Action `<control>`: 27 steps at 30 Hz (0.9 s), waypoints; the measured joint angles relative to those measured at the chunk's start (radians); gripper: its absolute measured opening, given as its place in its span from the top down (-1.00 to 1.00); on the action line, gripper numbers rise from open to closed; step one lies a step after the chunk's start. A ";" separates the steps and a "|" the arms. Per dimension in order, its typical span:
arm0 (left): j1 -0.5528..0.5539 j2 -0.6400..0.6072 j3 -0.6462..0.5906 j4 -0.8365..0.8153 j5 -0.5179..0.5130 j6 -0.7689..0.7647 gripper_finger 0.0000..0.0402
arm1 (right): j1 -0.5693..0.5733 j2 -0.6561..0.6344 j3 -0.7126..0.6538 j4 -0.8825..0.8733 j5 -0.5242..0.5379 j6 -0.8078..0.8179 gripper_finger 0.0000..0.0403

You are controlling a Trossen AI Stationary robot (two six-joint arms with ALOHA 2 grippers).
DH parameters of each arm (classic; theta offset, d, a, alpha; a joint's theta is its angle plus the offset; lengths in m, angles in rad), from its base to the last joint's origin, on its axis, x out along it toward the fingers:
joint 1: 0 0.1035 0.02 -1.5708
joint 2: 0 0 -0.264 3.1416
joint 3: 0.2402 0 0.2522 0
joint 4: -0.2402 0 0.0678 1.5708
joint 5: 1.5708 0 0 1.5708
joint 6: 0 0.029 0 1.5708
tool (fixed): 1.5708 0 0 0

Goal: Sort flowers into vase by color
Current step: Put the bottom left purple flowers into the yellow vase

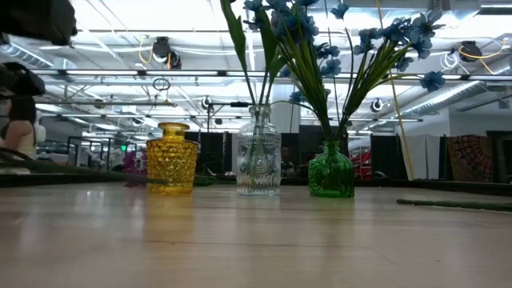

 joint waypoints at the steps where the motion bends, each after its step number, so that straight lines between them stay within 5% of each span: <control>1: 0.002 -0.015 0.000 0.002 0.014 0.009 0.94 | -0.017 0.024 0.039 -0.062 -0.014 0.042 1.00; 7: 0.034 -0.125 0.053 -0.004 0.134 0.077 0.94 | -0.087 0.210 0.318 -0.408 -0.074 0.131 1.00; 14: 0.038 -0.190 0.155 -0.030 0.140 0.161 0.94 | -0.117 0.398 0.541 -0.661 -0.089 0.161 1.00; 20: 0.072 -0.193 0.204 -0.181 0.170 0.152 0.94 | -0.185 0.503 0.601 -0.641 -0.195 0.105 0.92; 27: 0.121 -0.193 0.206 -0.201 0.291 0.180 0.93 | -0.232 0.629 0.655 -0.616 -0.309 -0.017 0.58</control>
